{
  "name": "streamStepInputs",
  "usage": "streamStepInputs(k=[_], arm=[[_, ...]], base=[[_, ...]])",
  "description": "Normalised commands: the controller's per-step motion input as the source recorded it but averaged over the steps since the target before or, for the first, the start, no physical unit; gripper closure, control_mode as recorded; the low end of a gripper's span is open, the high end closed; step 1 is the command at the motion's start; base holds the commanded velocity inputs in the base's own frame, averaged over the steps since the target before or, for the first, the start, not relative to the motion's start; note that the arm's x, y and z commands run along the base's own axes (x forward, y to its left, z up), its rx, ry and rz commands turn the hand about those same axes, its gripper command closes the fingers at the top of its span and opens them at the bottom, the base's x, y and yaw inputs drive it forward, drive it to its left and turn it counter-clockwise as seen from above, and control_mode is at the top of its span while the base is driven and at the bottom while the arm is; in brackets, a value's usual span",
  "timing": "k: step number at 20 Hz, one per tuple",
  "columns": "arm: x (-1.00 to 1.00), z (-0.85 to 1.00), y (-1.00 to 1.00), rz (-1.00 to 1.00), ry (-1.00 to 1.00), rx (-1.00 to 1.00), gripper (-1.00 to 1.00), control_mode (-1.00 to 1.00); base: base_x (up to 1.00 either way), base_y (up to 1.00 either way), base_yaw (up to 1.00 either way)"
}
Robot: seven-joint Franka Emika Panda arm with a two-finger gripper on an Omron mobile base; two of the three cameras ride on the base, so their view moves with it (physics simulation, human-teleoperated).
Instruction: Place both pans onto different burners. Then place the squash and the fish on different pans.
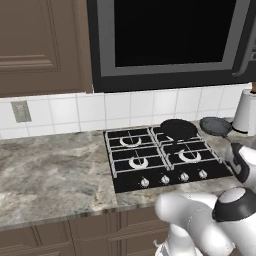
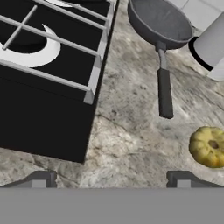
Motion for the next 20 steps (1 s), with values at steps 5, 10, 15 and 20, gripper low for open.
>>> streamStepInputs(k=[5, 10, 15, 20], arm=[[0.07, 0.00, -0.37, 0.00, 0.09, 0.00, -1.00, -1.00], [0.08, 0.00, -0.36, 0.00, 0.10, 0.00, -1.00, -1.00], [0.04, 0.00, -0.40, 0.00, 0.04, 0.00, -1.00, -1.00], [0.00, 0.00, -0.43, 0.00, -0.01, 0.00, -1.00, -1.00]], base=[[0.00, 0.00, 0.00], [0.00, 0.00, 0.00], [0.00, 0.00, 0.00], [0.00, 0.00, 0.00]])
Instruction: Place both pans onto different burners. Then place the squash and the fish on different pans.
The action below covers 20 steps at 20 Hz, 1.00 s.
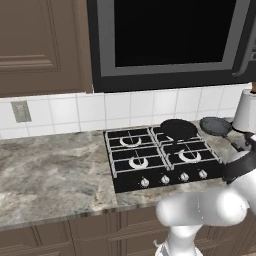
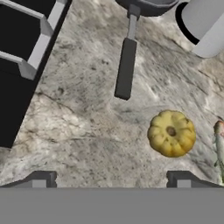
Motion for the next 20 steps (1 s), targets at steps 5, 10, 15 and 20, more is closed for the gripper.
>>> streamStepInputs(k=[5, 10, 15, 20], arm=[[0.00, 0.00, -0.48, 0.00, -0.02, 0.00, -1.00, -1.00], [0.00, 0.00, -0.51, 0.00, 0.00, 0.00, -1.00, -1.00], [0.04, 0.00, -0.52, 0.00, 0.00, 0.00, -1.00, -1.00], [0.01, 0.00, -0.48, 0.00, 0.00, 0.00, -1.00, -1.00]], base=[[0.00, 0.00, 0.00], [0.00, 0.00, 0.00], [0.00, 0.00, 0.00], [0.00, 0.00, 0.00]])
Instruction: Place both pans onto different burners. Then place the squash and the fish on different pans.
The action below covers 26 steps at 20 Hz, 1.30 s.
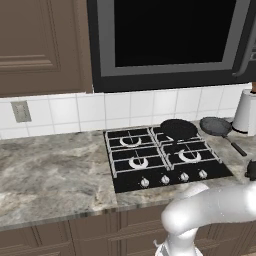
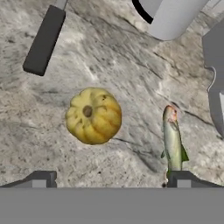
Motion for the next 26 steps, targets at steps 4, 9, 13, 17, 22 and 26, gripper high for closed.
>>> streamStepInputs(k=[4, 9, 13, 17, 22, 26], arm=[[0.03, 0.00, -0.44, 0.00, 0.04, 0.00, -1.00, -1.00], [0.12, -0.05, -0.39, 0.00, 0.08, 0.00, -1.00, -1.00], [0.34, -0.21, -0.26, 0.01, 0.11, 0.00, -1.00, -1.00], [0.38, -0.21, -0.18, 0.05, 0.07, 0.00, -1.00, -1.00], [0.17, -0.29, -0.13, 0.07, 0.00, 0.00, -1.00, -1.00], [0.01, -0.18, -0.19, 0.06, 0.00, 0.00, -1.00, -1.00]], base=[[0.00, 0.00, 0.00], [0.00, 0.00, 0.00], [0.00, 0.00, 0.00], [0.00, 0.00, 0.00], [0.00, 0.00, 0.00], [0.00, 0.00, 0.00]])
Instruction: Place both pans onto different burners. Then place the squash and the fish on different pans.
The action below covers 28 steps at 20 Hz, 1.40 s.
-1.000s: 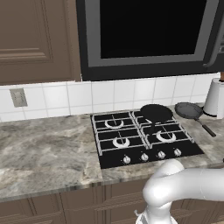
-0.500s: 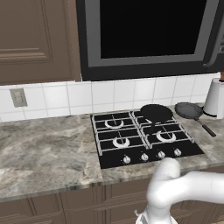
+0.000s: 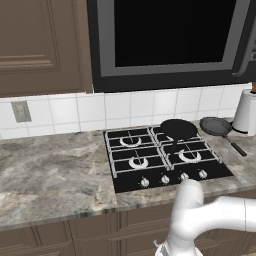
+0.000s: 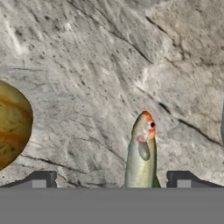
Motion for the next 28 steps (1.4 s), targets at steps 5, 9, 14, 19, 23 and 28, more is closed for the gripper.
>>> streamStepInputs(k=[5, 9, 14, 19, 23, 28], arm=[[0.00, -0.19, -0.24, 0.05, 0.00, 0.00, -1.00, -1.00], [0.10, -0.27, -0.17, 0.03, 0.00, 0.00, -1.00, -1.00], [0.10, -0.27, -0.15, 0.03, 0.00, 0.00, -1.00, -1.00], [0.16, -0.17, -0.24, 0.01, 0.00, 0.00, -1.00, -1.00], [0.20, -0.37, -0.21, 0.00, 0.00, 0.00, -1.00, -1.00], [0.03, -0.74, -0.01, 0.00, 0.03, 0.00, 1.00, -1.00]], base=[[0.00, 0.00, 0.00], [0.00, 0.00, 0.00], [0.00, 0.00, 0.00], [0.00, 0.00, 0.00], [0.00, 0.00, 0.00], [0.00, 0.00, 0.00]])
